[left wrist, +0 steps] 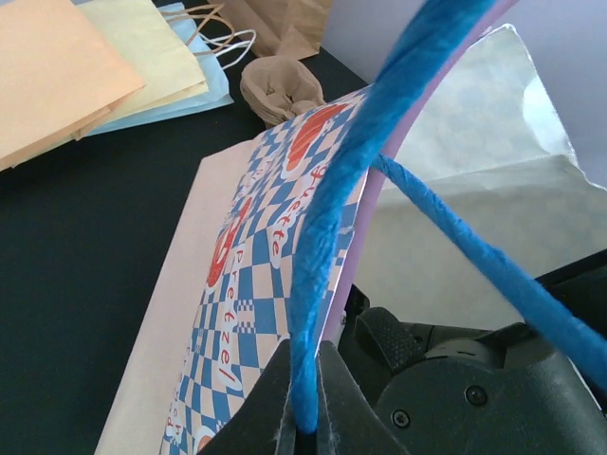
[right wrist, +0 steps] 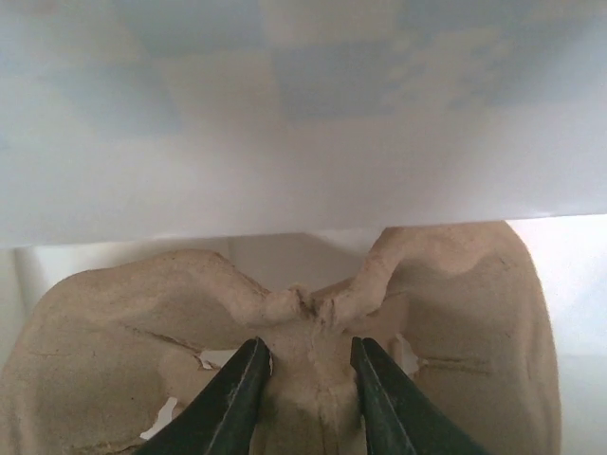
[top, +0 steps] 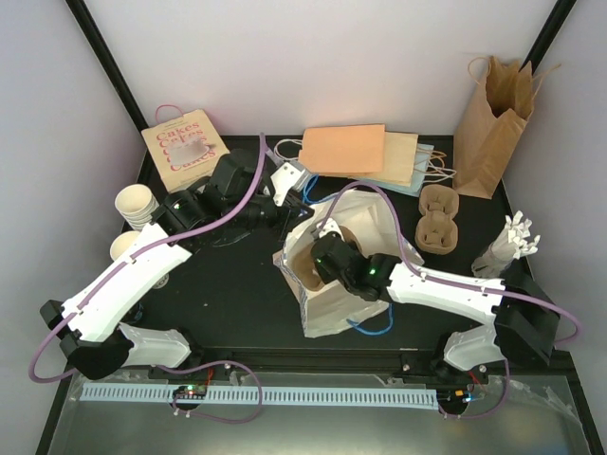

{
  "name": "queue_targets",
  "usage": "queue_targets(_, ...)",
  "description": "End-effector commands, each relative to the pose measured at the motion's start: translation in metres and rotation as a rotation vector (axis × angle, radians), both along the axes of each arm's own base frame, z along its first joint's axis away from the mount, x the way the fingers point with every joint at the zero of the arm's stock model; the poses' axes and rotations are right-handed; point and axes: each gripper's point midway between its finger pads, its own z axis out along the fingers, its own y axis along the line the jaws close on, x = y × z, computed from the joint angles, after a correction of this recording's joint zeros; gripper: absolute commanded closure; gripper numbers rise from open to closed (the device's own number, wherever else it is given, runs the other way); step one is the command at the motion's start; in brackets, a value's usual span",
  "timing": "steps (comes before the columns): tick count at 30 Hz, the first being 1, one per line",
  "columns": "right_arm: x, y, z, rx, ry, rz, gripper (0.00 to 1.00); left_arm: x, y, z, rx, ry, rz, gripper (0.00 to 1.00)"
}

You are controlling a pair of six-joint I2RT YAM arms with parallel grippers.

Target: Pack the takeout coffee

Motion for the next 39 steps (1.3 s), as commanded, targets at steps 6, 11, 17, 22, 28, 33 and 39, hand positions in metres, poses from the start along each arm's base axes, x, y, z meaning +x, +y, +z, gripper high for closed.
queue_targets(6, -0.002, -0.005, -0.022, -0.006, 0.036, 0.002, 0.72, -0.006, -0.004, 0.004, -0.047, -0.017, -0.031, 0.98)
queue_targets(11, -0.004, -0.006, -0.049, -0.068, 0.068, 0.019, 0.70, -0.008, -0.006, -0.002, -0.031, -0.005, -0.052, 0.98)
queue_targets(17, -0.010, -0.001, -0.072, -0.134, 0.154, 0.067, 0.69, -0.006, -0.003, -0.008, -0.007, 0.003, -0.031, 0.98)
queue_targets(22, -0.010, 0.002, -0.075, -0.166, 0.202, 0.110, 0.70, 0.000, 0.002, -0.010, 0.019, -0.009, 0.003, 0.98)
queue_targets(28, -0.004, 0.000, -0.080, -0.200, 0.260, 0.176, 0.69, 0.008, 0.008, -0.013, 0.037, 0.000, 0.041, 0.98)
queue_targets(33, 0.001, 0.001, -0.090, -0.251, 0.305, 0.206, 0.66, 0.010, 0.010, -0.014, 0.040, 0.008, 0.044, 0.98)
queue_targets(39, 0.005, 0.002, -0.091, -0.285, 0.312, 0.209, 0.48, 0.010, 0.012, -0.014, 0.047, 0.000, 0.039, 0.98)
